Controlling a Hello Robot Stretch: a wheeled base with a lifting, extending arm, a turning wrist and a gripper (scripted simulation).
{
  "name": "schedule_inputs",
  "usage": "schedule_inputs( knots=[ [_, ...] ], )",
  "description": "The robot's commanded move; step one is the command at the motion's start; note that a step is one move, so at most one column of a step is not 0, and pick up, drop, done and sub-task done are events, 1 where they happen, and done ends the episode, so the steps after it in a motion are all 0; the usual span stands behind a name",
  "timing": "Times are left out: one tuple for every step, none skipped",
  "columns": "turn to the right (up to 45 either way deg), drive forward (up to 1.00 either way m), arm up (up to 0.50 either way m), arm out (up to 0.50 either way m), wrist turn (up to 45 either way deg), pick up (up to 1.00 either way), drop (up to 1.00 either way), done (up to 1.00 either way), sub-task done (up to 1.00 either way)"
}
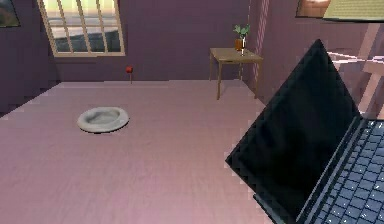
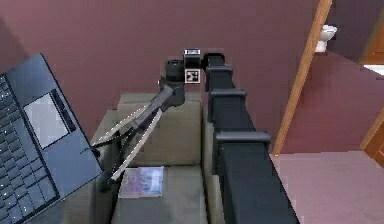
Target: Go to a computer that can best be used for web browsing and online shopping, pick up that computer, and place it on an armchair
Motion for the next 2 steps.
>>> schedule_inputs(
  knots=[
    [0.0, 0.0, 0.0, -0.3, 0.0, 0.0, 0.0, 0.0, 0.0],
    [45.0, 0.0, 0.0, 0.0, 0.0, 0.0, 0.0, 0.0, 0.0]
  ],
)
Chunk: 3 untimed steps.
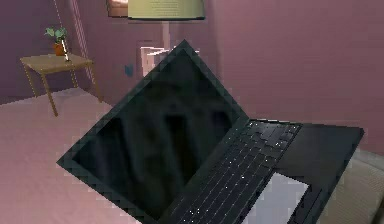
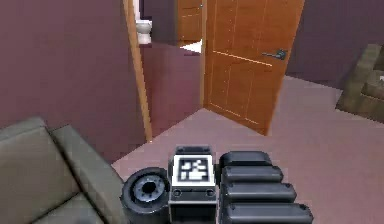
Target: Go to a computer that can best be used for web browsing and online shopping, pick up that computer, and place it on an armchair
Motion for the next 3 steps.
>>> schedule_inputs(
  knots=[
    [45.0, 0.0, 0.0, 0.0, 0.0, 0.0, 0.0, 0.0, 0.0],
    [45.0, 0.0, 0.0, 0.0, 0.0, 0.0, 0.0, 0.0, 0.0],
    [9.0, 0.0, 0.0, 0.0, 0.0, 0.0, 0.0, 0.0, 0.0]
  ],
)
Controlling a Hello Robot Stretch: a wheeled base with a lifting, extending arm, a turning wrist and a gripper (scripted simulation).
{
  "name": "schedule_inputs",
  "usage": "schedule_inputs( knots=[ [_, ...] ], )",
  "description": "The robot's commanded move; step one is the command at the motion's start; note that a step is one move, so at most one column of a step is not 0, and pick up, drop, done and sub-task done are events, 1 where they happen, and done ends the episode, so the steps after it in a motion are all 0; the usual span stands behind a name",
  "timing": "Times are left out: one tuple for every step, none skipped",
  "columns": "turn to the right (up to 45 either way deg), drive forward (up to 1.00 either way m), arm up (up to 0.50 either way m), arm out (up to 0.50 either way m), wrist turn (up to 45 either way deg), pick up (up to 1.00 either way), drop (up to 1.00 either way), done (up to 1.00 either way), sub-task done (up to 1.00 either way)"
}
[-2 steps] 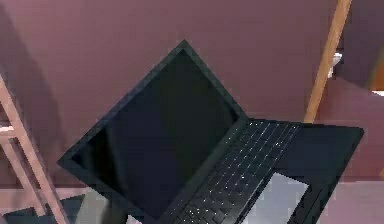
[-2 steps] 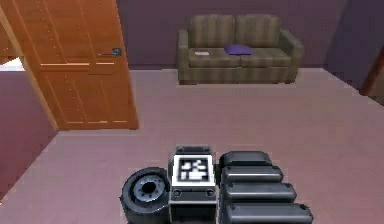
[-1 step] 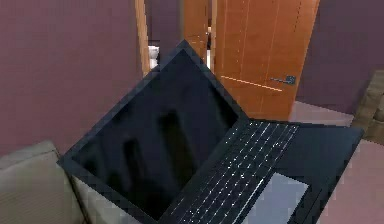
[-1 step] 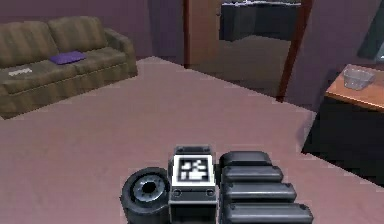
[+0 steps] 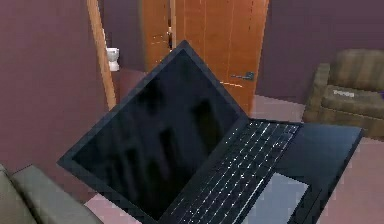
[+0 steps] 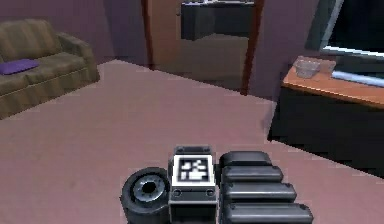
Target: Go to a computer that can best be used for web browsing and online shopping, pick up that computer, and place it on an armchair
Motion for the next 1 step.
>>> schedule_inputs(
  knots=[
    [0.0, 0.45, 0.0, 0.0, 0.0, 0.0, 0.0, 0.0, 0.0]
  ],
)
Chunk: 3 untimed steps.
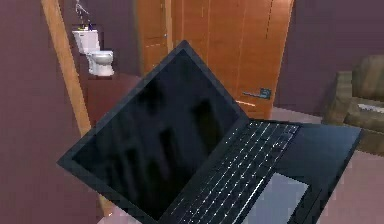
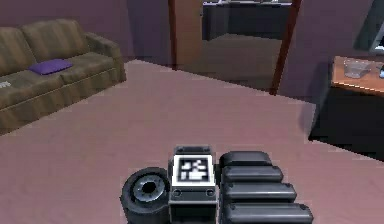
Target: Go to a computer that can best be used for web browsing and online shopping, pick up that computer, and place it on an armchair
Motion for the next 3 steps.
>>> schedule_inputs(
  knots=[
    [-6.0, 0.0, 0.0, 0.0, 0.0, 0.0, 0.0, 0.0, 0.0],
    [-3.0, 0.0, 0.0, 0.0, 0.0, 0.0, 0.0, 0.0, 0.0],
    [45.0, 0.0, 0.0, 0.0, 0.0, 0.0, 0.0, 0.0, 0.0]
  ],
)
